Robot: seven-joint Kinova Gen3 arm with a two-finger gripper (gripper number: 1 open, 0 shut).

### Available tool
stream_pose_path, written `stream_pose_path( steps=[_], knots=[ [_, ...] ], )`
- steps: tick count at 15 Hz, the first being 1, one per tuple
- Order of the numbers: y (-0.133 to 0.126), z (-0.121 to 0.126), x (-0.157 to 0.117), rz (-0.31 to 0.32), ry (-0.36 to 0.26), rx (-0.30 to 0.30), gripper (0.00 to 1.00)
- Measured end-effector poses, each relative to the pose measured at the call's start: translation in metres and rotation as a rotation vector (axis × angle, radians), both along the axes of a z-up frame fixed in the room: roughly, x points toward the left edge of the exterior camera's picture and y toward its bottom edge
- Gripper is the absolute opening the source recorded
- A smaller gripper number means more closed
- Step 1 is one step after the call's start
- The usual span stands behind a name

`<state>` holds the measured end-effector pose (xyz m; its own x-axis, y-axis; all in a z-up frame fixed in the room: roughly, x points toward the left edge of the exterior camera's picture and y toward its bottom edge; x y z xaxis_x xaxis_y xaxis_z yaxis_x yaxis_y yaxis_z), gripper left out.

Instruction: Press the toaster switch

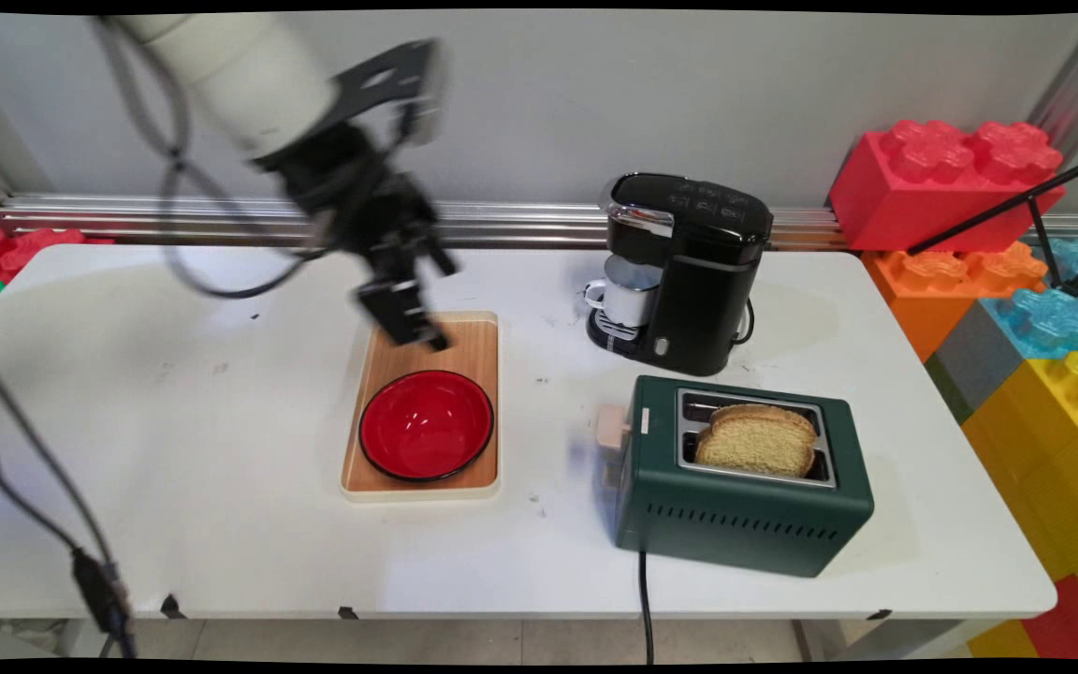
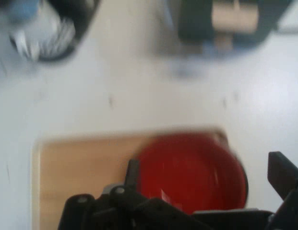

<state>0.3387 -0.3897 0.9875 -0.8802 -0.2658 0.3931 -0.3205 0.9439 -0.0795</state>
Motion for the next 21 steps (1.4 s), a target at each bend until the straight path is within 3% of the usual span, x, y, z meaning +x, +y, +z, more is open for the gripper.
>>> stream_pose_path(
  steps=[5,9,13,16,21],
  knots=[
    [0.046,-0.025,0.101,0.03,-0.11,0.064,1.0],
    [0.068,-0.04,0.156,0.052,-0.173,0.101,1.0],
    [0.079,-0.052,0.183,0.06,-0.192,0.117,1.0],
    [0.082,-0.063,0.194,0.078,-0.158,0.118,1.0],
    [0.07,-0.068,0.168,0.127,0.039,0.104,1.0]
  ],
)
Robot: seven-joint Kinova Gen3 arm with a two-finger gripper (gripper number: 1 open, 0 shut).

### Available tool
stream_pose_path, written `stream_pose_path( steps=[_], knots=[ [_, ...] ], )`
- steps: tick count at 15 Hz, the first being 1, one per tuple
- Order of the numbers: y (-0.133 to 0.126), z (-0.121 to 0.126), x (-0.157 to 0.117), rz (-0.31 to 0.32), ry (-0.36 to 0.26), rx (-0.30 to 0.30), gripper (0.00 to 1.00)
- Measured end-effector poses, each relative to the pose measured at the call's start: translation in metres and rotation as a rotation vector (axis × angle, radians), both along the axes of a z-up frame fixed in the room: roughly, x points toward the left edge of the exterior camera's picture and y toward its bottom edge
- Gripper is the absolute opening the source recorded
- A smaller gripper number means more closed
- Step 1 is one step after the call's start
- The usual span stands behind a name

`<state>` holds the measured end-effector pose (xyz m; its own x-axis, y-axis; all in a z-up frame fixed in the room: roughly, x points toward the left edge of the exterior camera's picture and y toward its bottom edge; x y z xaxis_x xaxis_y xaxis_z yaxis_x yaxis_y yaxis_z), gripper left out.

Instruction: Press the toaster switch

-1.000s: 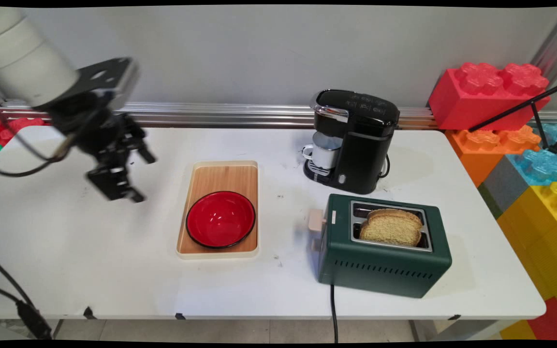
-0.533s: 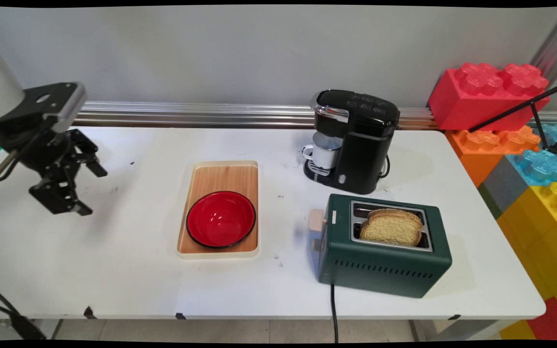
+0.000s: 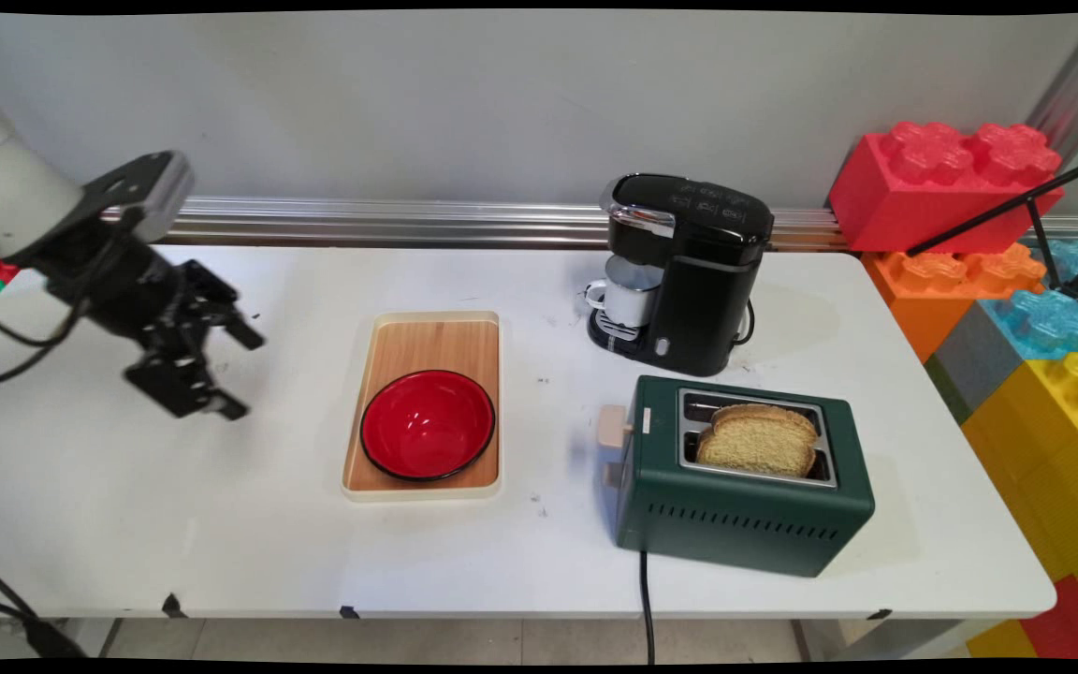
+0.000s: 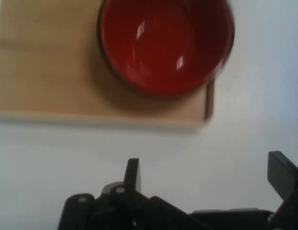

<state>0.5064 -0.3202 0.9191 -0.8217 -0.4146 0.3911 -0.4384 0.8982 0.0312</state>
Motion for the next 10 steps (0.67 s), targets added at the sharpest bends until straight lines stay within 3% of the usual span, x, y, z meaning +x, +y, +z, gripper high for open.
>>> stream_pose_path(
  steps=[5,10],
  knots=[
    [-0.024,-0.003,-0.048,0.028,0.217,-0.028,1.0],
    [-0.043,-0.006,-0.088,-0.001,0.415,-0.047,1.0]
  ],
)
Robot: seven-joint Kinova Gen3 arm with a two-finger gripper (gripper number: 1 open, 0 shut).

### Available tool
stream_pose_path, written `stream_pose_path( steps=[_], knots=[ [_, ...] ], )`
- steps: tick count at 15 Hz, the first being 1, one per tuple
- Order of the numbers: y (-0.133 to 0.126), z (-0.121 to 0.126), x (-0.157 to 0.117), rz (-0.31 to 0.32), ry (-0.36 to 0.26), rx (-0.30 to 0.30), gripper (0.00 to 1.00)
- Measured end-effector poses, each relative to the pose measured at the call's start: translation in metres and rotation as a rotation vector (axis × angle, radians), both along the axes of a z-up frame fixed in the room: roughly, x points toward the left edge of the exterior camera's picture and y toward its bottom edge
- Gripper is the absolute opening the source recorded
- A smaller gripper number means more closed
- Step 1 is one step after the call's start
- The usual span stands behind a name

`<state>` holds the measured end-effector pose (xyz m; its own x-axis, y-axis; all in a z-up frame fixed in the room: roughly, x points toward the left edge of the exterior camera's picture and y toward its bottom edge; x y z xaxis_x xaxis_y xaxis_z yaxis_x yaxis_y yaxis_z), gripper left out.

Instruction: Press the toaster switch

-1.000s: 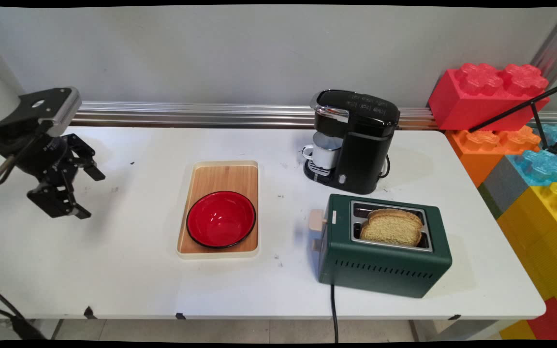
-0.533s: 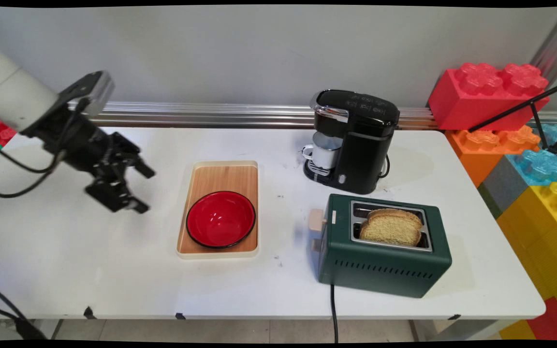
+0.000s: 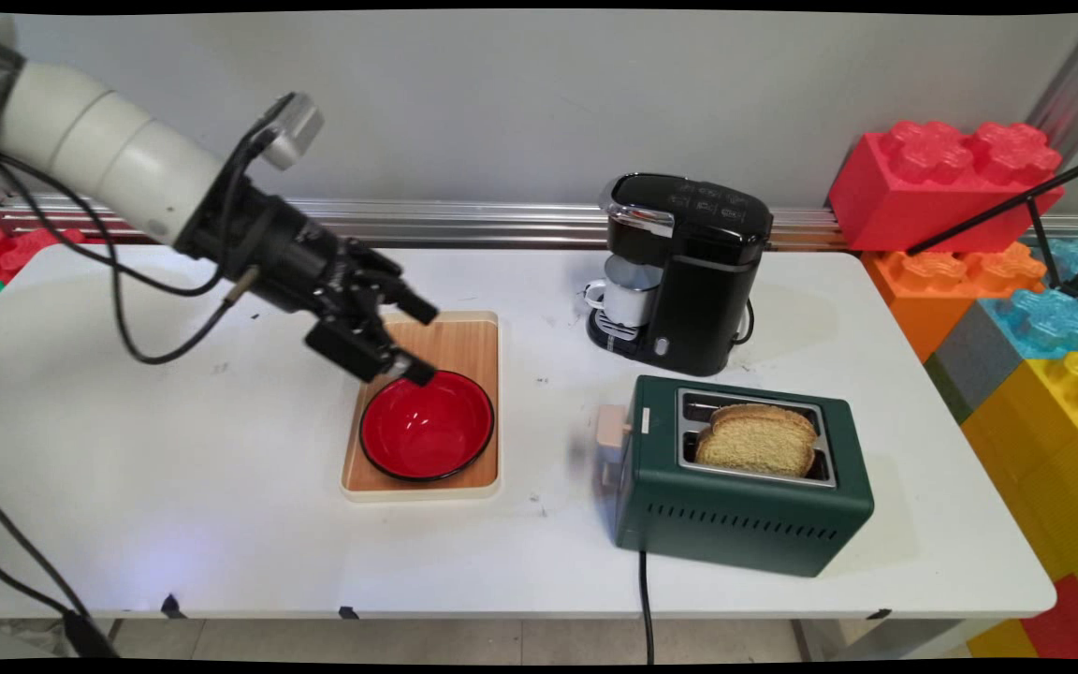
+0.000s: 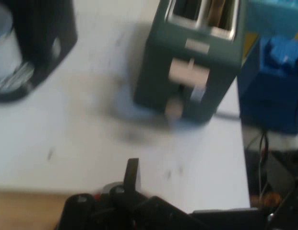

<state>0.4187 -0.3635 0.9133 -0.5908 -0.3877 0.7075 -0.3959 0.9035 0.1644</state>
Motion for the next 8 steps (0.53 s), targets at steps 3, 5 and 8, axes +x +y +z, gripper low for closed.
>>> stream_pose_path(
  steps=[3,5,8],
  knots=[
    [-0.009,-0.002,-0.015,-0.033,0.065,-0.035,1.0],
    [-0.011,-0.004,-0.02,-0.07,0.075,-0.064,1.0],
    [-0.013,-0.006,-0.025,-0.117,0.08,-0.097,1.0]
  ],
)
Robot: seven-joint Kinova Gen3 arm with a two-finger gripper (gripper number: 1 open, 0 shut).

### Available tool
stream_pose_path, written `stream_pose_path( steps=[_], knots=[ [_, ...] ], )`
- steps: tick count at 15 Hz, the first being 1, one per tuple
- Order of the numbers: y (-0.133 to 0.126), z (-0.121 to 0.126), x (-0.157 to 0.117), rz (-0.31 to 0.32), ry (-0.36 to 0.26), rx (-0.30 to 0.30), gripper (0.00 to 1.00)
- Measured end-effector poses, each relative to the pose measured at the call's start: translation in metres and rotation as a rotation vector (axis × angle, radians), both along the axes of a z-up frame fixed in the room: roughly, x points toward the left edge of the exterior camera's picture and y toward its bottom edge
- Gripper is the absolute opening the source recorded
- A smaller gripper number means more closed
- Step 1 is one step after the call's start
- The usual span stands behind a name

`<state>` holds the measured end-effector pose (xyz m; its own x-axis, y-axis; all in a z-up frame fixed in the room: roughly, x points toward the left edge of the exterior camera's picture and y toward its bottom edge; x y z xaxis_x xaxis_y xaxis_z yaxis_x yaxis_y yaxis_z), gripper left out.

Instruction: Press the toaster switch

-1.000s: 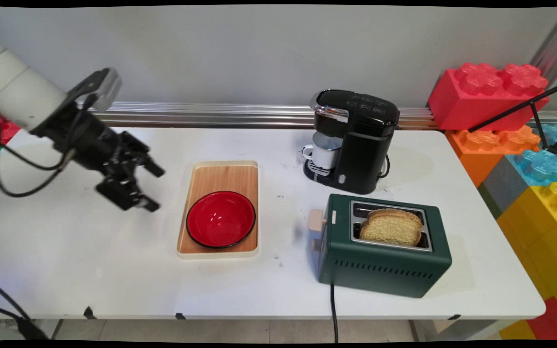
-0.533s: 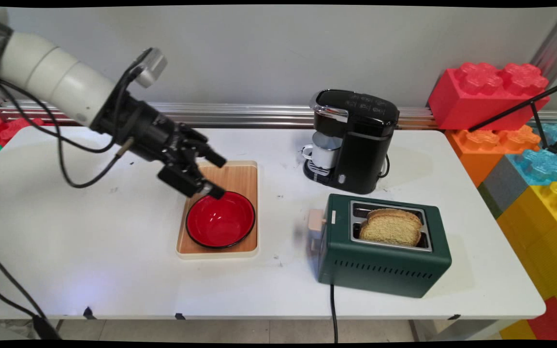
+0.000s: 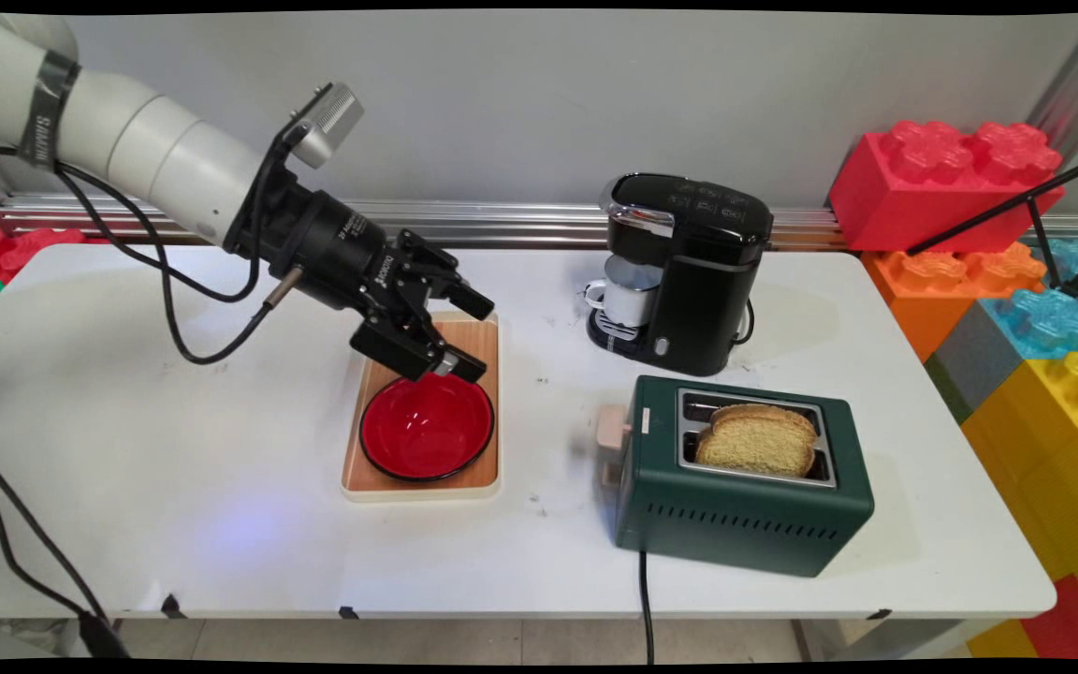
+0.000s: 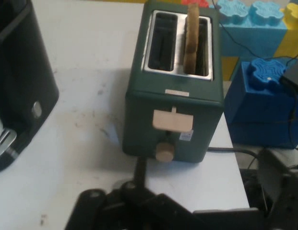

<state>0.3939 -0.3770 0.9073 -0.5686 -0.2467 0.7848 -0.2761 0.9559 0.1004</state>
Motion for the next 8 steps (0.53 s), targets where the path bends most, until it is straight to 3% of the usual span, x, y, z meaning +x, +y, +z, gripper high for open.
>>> stream_pose_path(
  steps=[1,8],
  knots=[
    [-0.0006,-0.0008,-0.0014,-0.015,0.001,-0.013,0.0],
    [-0.0063,-0.0063,-0.0107,-0.081,0.005,-0.066,0.0]
  ],
)
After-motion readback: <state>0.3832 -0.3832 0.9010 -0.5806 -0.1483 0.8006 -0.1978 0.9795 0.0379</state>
